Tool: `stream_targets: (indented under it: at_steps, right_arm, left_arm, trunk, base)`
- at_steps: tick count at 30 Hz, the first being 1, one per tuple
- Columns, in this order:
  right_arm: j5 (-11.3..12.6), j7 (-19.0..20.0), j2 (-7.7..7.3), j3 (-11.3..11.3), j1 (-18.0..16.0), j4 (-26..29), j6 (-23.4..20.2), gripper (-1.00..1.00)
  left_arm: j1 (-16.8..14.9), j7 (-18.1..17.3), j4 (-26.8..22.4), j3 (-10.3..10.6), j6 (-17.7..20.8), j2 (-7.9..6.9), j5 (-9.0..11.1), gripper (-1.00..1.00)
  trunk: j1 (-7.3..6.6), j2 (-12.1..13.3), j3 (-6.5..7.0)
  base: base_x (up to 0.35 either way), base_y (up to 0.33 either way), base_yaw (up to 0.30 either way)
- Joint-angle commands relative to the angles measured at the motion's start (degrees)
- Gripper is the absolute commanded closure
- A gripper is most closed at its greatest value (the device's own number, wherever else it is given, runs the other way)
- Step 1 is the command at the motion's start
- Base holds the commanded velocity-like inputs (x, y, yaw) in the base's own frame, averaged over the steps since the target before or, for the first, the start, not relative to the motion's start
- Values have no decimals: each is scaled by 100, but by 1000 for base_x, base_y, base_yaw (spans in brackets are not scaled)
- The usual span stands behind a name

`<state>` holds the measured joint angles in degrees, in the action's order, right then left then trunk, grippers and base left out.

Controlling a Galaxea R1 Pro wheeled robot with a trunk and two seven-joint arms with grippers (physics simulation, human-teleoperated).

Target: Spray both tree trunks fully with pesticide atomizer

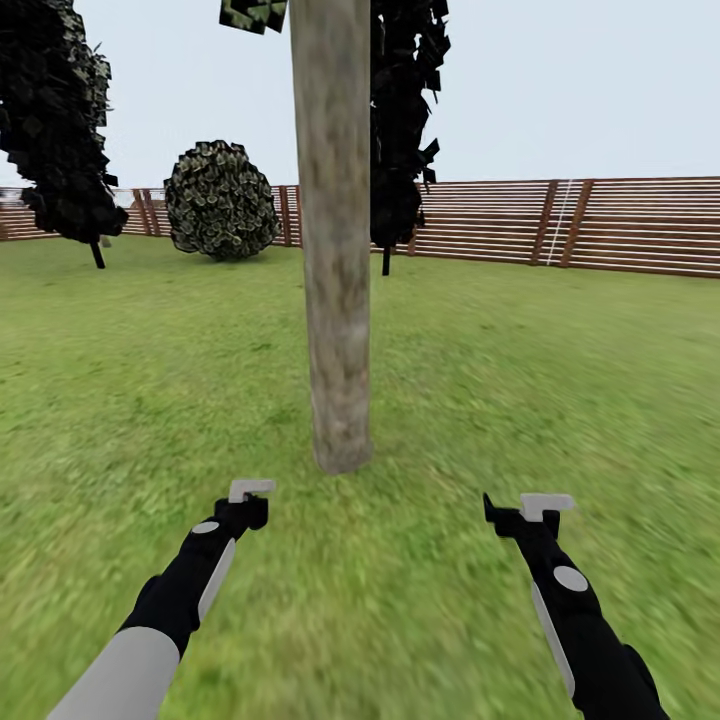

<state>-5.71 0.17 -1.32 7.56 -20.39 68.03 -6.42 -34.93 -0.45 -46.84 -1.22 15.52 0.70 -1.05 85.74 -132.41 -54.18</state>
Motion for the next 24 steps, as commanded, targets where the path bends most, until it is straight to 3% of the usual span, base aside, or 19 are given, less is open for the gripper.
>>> stream_targets:
  at_steps: [1,24]
  right_arm:
    - [0,0,0,0,0,0,0,-100]
    - [0,0,0,0,0,-17,1,-100]
  left_arm:
    - [1,1,0,0,1,0,-1,100]
    - [3,1,0,-1,1,0,-1,100]
  trunk:
    - [0,0,0]
    - [0,0,0]
  base:
    - [340,0,0]
    - [340,0,0]
